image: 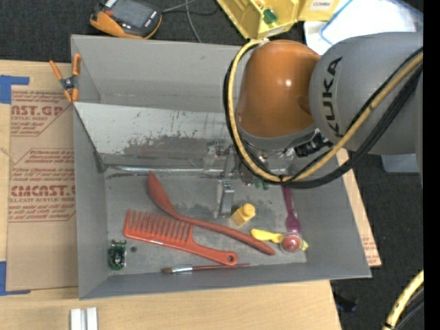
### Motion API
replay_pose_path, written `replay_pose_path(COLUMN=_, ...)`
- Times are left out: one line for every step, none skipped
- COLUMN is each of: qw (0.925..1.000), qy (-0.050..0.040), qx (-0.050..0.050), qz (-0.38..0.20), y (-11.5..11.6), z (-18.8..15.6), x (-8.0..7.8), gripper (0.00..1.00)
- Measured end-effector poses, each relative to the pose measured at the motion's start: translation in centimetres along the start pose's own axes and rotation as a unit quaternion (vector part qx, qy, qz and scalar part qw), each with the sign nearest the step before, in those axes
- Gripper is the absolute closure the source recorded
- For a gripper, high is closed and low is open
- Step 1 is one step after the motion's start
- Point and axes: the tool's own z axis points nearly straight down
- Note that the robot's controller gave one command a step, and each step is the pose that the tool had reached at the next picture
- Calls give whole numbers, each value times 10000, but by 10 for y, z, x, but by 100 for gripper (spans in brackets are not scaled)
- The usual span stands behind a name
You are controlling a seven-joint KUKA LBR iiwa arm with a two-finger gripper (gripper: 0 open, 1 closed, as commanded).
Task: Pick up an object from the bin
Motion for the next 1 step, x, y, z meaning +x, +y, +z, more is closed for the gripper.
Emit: replay_pose_path(qw=10000, qy=-35, qx=-3, qz=7, y=-1, z=-4, x=-2, gripper=0)
